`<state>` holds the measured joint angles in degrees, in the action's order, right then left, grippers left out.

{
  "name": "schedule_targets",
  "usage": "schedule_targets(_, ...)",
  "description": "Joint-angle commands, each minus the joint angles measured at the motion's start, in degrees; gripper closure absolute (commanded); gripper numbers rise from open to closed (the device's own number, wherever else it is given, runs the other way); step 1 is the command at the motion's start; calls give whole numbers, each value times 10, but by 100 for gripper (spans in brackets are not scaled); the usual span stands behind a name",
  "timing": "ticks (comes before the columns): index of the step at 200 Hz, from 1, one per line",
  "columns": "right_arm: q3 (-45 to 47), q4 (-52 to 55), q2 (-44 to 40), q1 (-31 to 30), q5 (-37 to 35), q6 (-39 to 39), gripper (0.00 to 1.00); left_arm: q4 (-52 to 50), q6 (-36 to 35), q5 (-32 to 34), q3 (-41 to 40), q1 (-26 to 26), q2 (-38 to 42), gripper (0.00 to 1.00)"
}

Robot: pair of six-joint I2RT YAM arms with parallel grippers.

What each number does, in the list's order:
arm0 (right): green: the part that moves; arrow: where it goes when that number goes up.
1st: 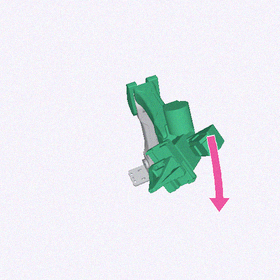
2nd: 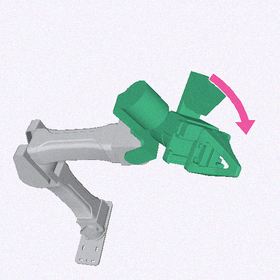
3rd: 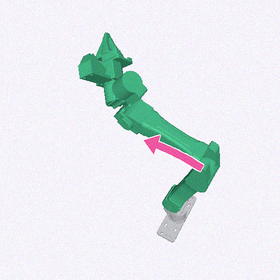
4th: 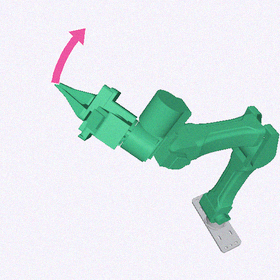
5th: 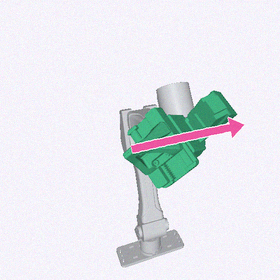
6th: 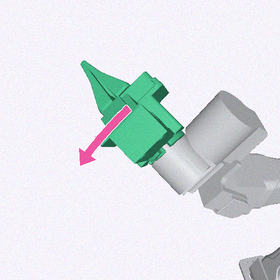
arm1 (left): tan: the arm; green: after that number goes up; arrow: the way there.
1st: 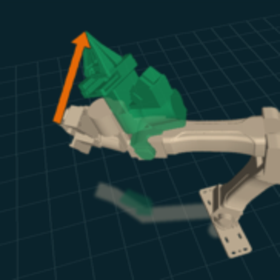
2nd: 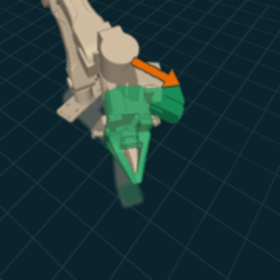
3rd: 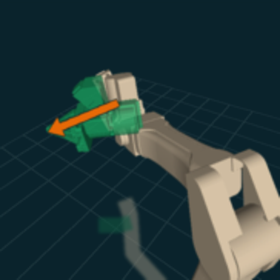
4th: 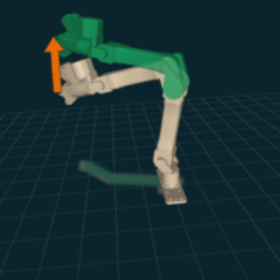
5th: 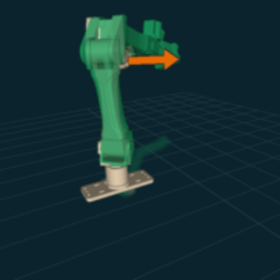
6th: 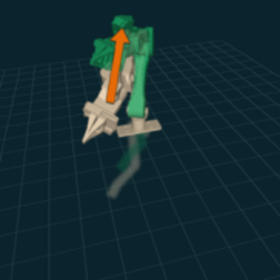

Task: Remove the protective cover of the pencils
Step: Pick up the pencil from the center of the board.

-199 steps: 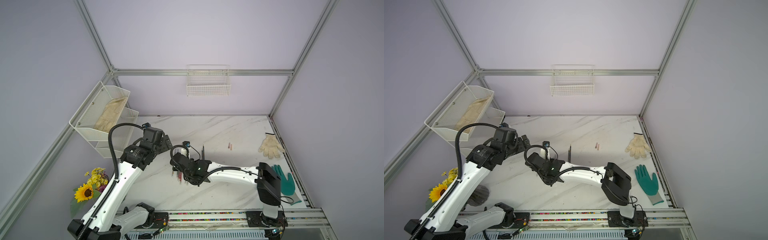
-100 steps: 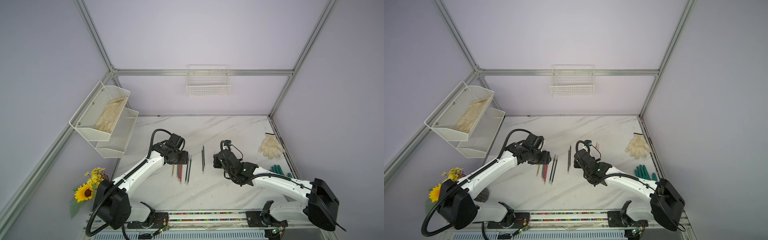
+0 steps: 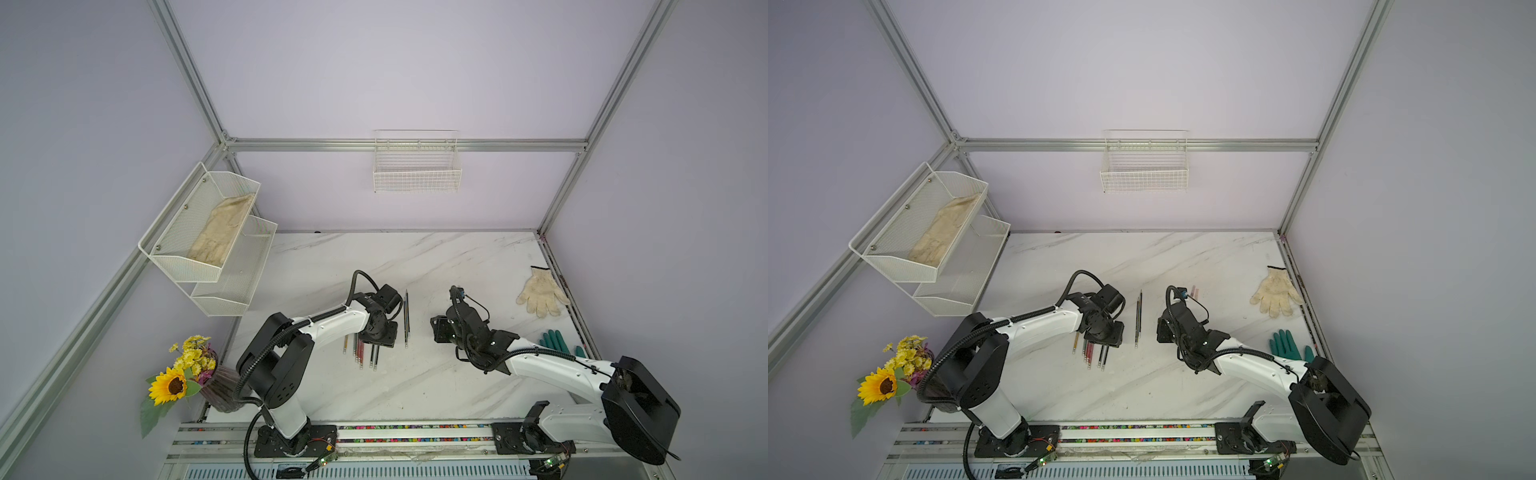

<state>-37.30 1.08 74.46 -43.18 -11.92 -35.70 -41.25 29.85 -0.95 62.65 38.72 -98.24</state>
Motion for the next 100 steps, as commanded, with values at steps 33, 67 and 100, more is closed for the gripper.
schedule_targets(33,3,-36,-1,1,7,-4,68,14,-8,34,29,6,-14,51)
schedule_targets(67,3,-39,7,1,6,-12,68,14,-15,33,34,7,-22,55)
schedule_targets(100,0,-40,17,0,6,-17,68,12,-21,37,36,7,-23,57)
